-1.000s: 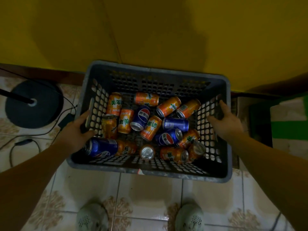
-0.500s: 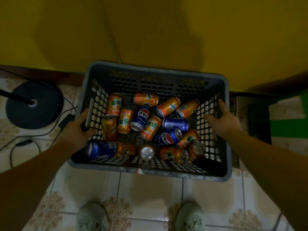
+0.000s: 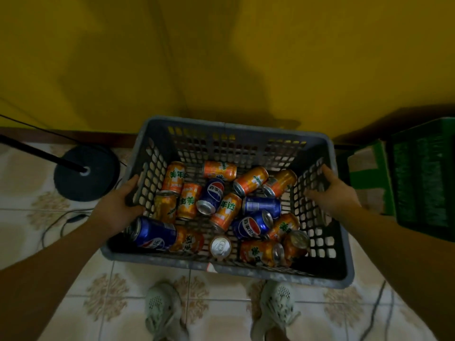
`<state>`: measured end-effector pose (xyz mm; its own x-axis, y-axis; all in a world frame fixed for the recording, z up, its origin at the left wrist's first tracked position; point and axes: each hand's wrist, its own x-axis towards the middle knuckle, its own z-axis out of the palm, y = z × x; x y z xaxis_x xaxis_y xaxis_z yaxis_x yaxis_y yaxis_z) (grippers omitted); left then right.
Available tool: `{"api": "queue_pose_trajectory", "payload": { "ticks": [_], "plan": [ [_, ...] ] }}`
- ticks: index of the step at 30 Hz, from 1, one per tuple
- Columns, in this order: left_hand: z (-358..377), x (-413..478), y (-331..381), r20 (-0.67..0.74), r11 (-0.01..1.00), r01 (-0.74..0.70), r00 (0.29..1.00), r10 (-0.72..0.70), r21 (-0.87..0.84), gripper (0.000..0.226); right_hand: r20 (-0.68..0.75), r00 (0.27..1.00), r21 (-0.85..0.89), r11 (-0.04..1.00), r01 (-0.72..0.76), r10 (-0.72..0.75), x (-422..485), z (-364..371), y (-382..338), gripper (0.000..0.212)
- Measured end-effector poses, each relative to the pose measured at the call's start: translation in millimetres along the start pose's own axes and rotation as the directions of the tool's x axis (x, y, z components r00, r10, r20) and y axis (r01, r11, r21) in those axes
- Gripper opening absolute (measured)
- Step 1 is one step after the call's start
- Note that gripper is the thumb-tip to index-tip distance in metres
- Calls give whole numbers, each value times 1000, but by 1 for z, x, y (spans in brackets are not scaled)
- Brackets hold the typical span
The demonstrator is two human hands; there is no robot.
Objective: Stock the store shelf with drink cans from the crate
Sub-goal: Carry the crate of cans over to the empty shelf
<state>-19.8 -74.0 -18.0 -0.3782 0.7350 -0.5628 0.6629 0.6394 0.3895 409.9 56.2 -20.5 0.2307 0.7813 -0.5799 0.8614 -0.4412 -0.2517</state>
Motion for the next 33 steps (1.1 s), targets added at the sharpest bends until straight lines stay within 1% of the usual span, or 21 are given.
{"api": "queue_pose_trajectory", "payload": {
  "ticks": [5, 8, 10, 13, 17, 21, 23, 24, 29, 33],
  "plan": [
    [-88, -83, 28, 57, 998, -52, 997, 51, 19, 86, -27, 999, -19, 999, -27, 27, -109, -81, -11, 86],
    [-150, -124, 57, 79, 990, -144, 987, 142, 15, 86, -104, 993, -13, 998, -64, 62, -181, -134, -17, 85],
    [-187, -149, 78, 92, 979, -205, 975, 202, 20, 86, -168, 981, 22, 995, -93, 95, -227, -164, -15, 83],
    [-236, -181, 115, 88, 944, -330, 941, 327, 25, 90, -271, 953, 67, 990, -122, 135, -292, -206, -7, 81],
    [-279, -217, 165, 112, 897, -442, 892, 438, 13, 96, -348, 912, 151, 973, -175, 218, -368, -249, 13, 83],
    [-296, -259, 224, 117, 822, -568, 820, 560, 45, 95, -387, 875, 307, 935, -174, 290, -433, -288, 48, 86],
    [-297, -283, 252, 135, 786, -614, 787, 602, 78, 94, -388, 861, 370, 911, -182, 329, -465, -304, 68, 82],
    [-292, -297, 269, 150, 753, -651, 757, 636, 97, 94, -398, 844, 390, 899, -199, 360, -485, -313, 83, 80],
    [-264, -361, 328, 182, 661, -729, 685, 706, 180, 93, -477, 780, 365, 899, -243, 405, -549, -341, 148, 74],
    [-226, -409, 372, 255, 615, -774, 632, 732, 151, 92, -482, 740, 354, 877, -325, 469, -599, -357, 206, 75]
  ]
}}
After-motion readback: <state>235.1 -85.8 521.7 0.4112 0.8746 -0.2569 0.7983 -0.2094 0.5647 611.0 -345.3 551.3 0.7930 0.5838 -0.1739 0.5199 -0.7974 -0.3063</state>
